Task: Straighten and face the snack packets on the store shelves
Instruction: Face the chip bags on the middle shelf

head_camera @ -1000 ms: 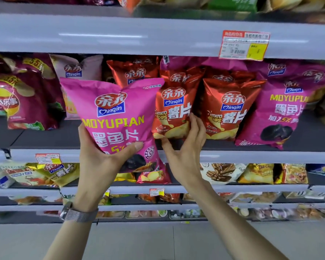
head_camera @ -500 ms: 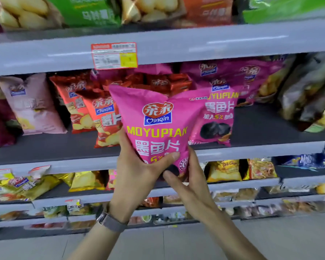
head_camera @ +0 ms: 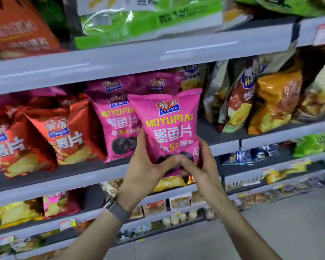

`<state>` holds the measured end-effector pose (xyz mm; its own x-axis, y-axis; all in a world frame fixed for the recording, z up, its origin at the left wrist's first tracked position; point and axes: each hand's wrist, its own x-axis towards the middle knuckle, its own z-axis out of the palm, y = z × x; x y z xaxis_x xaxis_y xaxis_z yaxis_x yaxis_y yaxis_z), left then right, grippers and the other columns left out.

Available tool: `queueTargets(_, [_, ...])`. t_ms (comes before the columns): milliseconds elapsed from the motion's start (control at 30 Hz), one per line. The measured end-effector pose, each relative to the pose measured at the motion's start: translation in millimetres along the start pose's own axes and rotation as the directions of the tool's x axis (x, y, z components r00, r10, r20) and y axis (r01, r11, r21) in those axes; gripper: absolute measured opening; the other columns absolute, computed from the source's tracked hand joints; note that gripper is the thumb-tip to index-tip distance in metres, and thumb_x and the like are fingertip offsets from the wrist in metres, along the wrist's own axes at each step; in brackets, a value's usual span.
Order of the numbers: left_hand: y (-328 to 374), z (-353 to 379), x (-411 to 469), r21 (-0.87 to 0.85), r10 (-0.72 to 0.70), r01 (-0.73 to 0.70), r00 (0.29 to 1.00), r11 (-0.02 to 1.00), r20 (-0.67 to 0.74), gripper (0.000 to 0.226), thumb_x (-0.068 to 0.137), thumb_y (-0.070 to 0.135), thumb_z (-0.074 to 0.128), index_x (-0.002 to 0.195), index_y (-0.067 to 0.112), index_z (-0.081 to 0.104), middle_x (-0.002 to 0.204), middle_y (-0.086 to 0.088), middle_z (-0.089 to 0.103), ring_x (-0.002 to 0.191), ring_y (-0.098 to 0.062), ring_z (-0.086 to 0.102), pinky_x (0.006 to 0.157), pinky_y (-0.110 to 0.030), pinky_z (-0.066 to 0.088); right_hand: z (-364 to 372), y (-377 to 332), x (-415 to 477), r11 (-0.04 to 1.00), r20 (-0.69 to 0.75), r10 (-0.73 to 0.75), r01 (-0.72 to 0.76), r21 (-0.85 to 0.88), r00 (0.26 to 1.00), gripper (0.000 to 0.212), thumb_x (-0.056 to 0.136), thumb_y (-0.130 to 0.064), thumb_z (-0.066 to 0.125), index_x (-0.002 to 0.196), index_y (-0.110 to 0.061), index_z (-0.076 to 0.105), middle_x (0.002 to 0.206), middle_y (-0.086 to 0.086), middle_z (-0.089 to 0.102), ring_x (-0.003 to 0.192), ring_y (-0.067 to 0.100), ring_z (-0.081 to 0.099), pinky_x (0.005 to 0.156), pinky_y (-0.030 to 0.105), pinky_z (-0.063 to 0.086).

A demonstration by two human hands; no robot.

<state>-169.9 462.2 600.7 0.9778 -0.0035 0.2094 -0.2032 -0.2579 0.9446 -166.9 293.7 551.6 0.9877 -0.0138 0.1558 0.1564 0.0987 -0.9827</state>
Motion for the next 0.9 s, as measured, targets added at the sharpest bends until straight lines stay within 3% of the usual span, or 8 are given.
queueTargets(133, [-9, 15, 21, 0.082, -0.013, 0.013, 1.000, 0.997, 0.001, 0.097, 0.082, 0.034, 0.090, 0.158, 0.040, 0.031, 0.145, 0.020, 0.059, 0.132, 0.001, 0.058, 0.111, -0.037, 0.051, -19, 1, 30, 1.000, -0.014, 0.000, 0.000, 0.011, 1.000, 0.069, 0.088, -0.033, 0.075, 0.149, -0.026, 0.045, 0.124, -0.005, 0.071, 0.113, 0.018, 0.070, 0.078, 0.029, 0.060])
queueTargets(200, [-13, 19, 30, 0.121, -0.047, 0.047, 0.999, 0.991, -0.003, 0.099, 0.084, 0.043, 0.087, 0.162, 0.039, 0.026, 0.152, 0.016, 0.052, 0.136, -0.002, 0.053, 0.115, -0.042, 0.048, -23, 2, 48, 1.000, -0.009, 0.001, -0.001, 0.021, 1.000, 0.068, 0.089, -0.027, 0.075, 0.149, -0.021, 0.045, 0.123, -0.001, 0.071, 0.110, 0.017, 0.072, 0.074, 0.027, 0.059])
queueTargets(333, [-23, 22, 47, 0.172, -0.078, 0.082, 0.997, 0.982, -0.029, 0.108, 0.076, 0.064, 0.080, 0.164, 0.040, 0.023, 0.155, 0.015, 0.050, 0.141, -0.008, 0.051, 0.114, -0.047, 0.049, -26, 4, 82, 1.000, 0.036, 0.006, -0.006, -0.007, 0.999, 0.066, 0.094, -0.014, 0.075, 0.152, -0.019, 0.043, 0.130, 0.002, 0.069, 0.114, 0.015, 0.070, 0.077, 0.027, 0.059])
queueTargets(500, [-33, 22, 67, 0.147, -0.089, 0.094, 0.995, 0.985, -0.043, 0.104, 0.072, 0.055, 0.080, 0.160, 0.040, 0.028, 0.150, 0.017, 0.053, 0.140, -0.008, 0.051, 0.115, -0.048, 0.047, -29, 16, 106, 0.998, 0.077, 0.040, -0.036, -0.054, 0.996, 0.070, 0.088, -0.022, 0.076, 0.151, -0.021, 0.043, 0.132, 0.002, 0.068, 0.122, 0.019, 0.066, 0.088, 0.036, 0.060])
queueTargets(700, [-42, 19, 71, 0.172, -0.103, 0.100, 0.995, 0.980, 0.009, 0.100, 0.076, 0.048, 0.078, 0.160, 0.043, 0.024, 0.150, 0.014, 0.050, 0.142, -0.013, 0.048, 0.114, -0.047, 0.048, -35, 22, 118, 0.982, 0.145, 0.107, -0.083, -0.167, 0.984, 0.069, 0.088, -0.016, 0.076, 0.149, -0.018, 0.044, 0.134, 0.003, 0.067, 0.128, 0.021, 0.063, 0.102, 0.048, 0.056])
queueTargets(800, [-42, 16, 66, 0.194, -0.105, 0.098, 0.994, 0.976, 0.028, 0.095, 0.082, 0.042, 0.079, 0.159, 0.045, 0.023, 0.152, 0.014, 0.046, 0.143, -0.011, 0.046, 0.115, -0.038, 0.047, -41, 18, 125, 0.965, 0.203, 0.131, -0.078, -0.250, 0.971, 0.071, 0.087, -0.014, 0.078, 0.149, -0.014, 0.043, 0.138, 0.006, 0.065, 0.132, 0.023, 0.060, 0.110, 0.055, 0.049])
queueTargets(900, [-41, 14, 63, 0.237, -0.089, 0.071, 0.994, 0.969, 0.067, 0.097, 0.091, 0.028, 0.079, 0.160, 0.048, 0.013, 0.153, 0.020, 0.035, 0.141, -0.003, 0.042, 0.115, -0.028, 0.044, -45, 11, 132, 0.949, 0.262, 0.189, -0.108, -0.295, 0.946, 0.071, 0.090, -0.005, 0.076, 0.151, -0.013, 0.041, 0.140, 0.009, 0.063, 0.134, 0.024, 0.059, 0.111, 0.052, 0.049])
